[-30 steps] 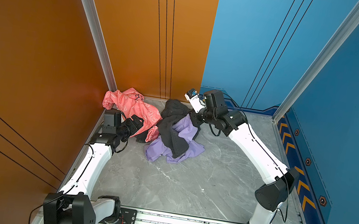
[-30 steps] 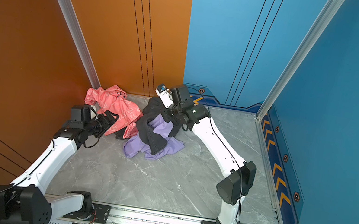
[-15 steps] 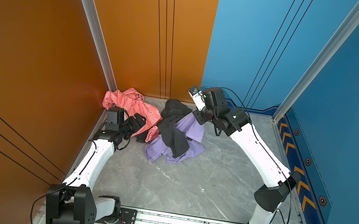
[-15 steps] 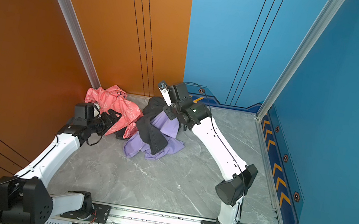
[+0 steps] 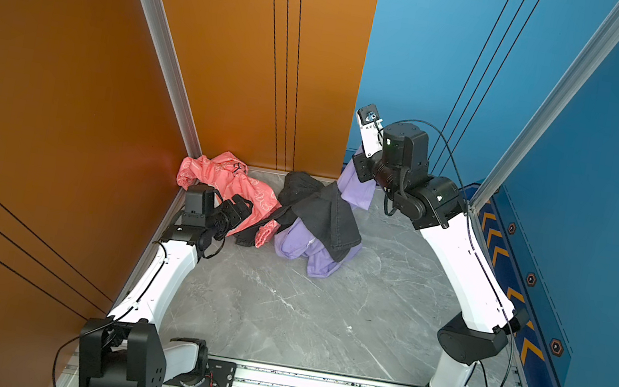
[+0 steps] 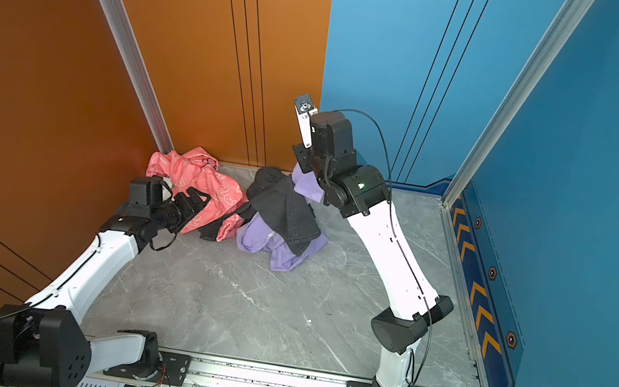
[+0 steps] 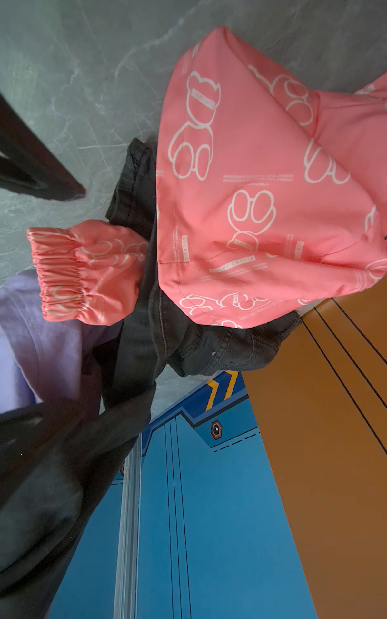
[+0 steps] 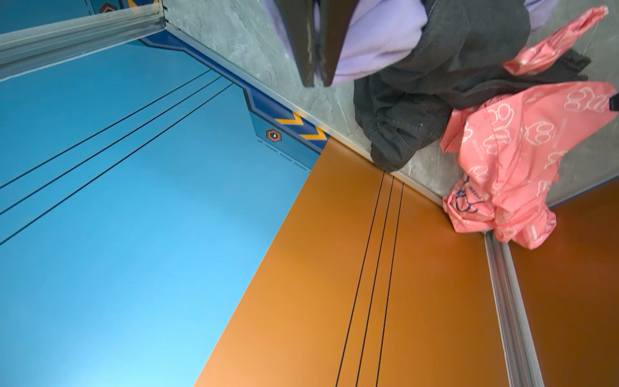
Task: Pick out a specific cloth from the pile
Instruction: 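Lift the lavender shirt up and away from the pile with the right gripper, then carry the lavender shirt toward the far corner and release it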
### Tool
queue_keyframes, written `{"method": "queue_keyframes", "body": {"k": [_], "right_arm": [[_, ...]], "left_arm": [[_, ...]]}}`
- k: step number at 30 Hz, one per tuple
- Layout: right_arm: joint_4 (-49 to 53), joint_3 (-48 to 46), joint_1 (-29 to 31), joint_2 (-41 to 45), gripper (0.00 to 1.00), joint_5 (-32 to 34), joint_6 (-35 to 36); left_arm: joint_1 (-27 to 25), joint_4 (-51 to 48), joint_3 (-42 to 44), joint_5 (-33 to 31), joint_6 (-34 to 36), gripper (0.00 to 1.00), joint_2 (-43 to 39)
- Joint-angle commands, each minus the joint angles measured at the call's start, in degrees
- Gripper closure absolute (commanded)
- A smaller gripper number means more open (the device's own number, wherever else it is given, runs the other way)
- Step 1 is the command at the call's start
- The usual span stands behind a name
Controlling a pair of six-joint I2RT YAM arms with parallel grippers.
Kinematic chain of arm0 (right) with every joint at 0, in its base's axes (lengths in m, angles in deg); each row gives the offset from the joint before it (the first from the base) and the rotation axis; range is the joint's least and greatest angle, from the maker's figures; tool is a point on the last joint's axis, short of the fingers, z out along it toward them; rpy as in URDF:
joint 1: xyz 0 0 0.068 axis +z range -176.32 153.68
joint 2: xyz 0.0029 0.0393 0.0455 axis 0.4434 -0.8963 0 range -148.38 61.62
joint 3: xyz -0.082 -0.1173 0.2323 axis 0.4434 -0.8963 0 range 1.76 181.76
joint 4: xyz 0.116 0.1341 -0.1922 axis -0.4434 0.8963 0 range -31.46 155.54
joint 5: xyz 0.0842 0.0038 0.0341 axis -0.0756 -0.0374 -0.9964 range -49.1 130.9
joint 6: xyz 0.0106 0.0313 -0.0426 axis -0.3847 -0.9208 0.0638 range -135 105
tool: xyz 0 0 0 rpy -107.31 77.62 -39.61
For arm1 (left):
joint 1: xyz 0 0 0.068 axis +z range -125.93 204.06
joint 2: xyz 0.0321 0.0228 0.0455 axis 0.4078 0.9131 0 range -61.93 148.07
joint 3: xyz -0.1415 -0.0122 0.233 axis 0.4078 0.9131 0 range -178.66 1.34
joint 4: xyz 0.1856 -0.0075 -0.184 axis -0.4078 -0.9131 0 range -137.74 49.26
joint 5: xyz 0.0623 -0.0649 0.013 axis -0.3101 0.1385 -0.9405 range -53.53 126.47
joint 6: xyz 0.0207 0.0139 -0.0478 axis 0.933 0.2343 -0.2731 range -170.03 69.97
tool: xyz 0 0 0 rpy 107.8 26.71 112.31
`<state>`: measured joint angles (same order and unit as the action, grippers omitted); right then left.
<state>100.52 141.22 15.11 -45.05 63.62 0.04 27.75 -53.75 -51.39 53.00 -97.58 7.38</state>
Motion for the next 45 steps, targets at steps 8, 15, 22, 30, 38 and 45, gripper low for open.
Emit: {"method": "queue_keyframes", "body": {"k": [8,15,22,30,38,45], "right_arm": [[-11.3,2.4,1.2,-1.6,1.00,15.6,16.6],[-14.0,2.5,-2.4,-1.7,1.00,22.3,19.8],[-18.0,2.6,-7.8,1.1,1.00,22.1,14.0],[-20.5,3.1,-12.2,2.6,1.00,19.4,10.6],[-22.1,4.2,-17.3,2.8,1.00,13.2,3.2],[-24.0,7.3,-22.9,0.5,1.00,9.3,-2.3]], "left_arm": [[0.1,1.3,-1.0,1.5,1.1,0.07,0.2],[0.1,1.3,-0.8,1.6,1.0,0.07,0.0],[0.1,1.4,-0.6,1.6,1.0,0.07,-0.1],[0.1,1.7,-1.1,1.8,1.0,0.07,0.3],[0.1,1.7,-0.6,1.6,1.0,0.07,0.2],[0.2,1.6,-0.7,1.3,1.1,0.07,0.1]]}}
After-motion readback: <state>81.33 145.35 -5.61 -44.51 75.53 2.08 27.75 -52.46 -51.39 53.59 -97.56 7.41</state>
